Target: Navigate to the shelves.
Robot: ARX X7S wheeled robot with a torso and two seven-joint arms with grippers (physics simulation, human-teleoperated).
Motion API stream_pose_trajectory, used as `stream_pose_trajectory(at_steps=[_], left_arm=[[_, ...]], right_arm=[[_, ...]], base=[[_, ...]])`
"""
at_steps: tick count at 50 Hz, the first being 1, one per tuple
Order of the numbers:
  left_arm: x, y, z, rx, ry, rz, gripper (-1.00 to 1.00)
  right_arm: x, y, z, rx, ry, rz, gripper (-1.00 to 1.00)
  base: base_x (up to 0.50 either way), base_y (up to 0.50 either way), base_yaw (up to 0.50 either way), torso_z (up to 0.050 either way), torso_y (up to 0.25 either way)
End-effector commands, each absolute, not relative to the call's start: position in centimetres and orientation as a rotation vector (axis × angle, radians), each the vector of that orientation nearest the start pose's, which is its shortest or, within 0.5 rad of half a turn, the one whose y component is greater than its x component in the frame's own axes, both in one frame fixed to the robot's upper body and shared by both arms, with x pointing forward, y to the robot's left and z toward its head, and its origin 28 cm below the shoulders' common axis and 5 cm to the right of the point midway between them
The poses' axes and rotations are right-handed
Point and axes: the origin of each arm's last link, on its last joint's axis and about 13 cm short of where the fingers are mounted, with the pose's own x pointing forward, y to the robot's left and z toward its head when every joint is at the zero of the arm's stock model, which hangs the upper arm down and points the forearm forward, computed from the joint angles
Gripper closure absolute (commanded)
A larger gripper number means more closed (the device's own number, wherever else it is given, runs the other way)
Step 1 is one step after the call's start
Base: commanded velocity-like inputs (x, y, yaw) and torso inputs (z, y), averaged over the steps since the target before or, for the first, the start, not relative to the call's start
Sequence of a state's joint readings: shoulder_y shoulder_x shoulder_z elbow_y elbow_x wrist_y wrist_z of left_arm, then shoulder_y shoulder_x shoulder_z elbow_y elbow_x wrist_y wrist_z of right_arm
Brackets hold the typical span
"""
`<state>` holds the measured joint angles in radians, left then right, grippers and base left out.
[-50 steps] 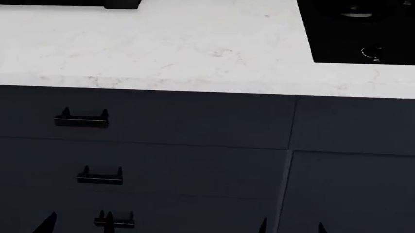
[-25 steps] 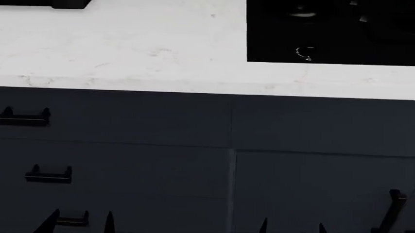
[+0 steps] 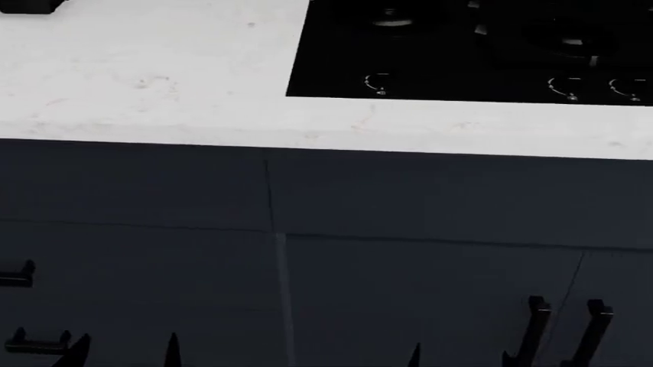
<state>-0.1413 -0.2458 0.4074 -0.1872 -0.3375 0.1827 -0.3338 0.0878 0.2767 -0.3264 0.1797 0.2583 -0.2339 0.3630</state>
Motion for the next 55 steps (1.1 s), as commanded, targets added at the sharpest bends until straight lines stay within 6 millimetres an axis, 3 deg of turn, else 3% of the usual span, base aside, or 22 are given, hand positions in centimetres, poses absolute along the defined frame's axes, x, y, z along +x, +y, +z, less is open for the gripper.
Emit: stream_pose_trajectory(at_steps=[1, 55], left_arm=[[22.82, 19.53, 0.49, -0.062, -0.017, 0.000, -1.00], [22.78, 19.43, 0.53, -0.062, -0.020, -0.003, -1.00]], right_arm=[[22.01, -11.00, 0.25, -0.017, -0.066, -0.093, -1.00], [21.98, -11.09, 0.25, -0.018, -0.066, -0.095, -1.00]], base=[[-0.44, -0.01, 0.00, 0.000, 0.000], [-0.44, -0.01, 0.00, 0.000, 0.000]])
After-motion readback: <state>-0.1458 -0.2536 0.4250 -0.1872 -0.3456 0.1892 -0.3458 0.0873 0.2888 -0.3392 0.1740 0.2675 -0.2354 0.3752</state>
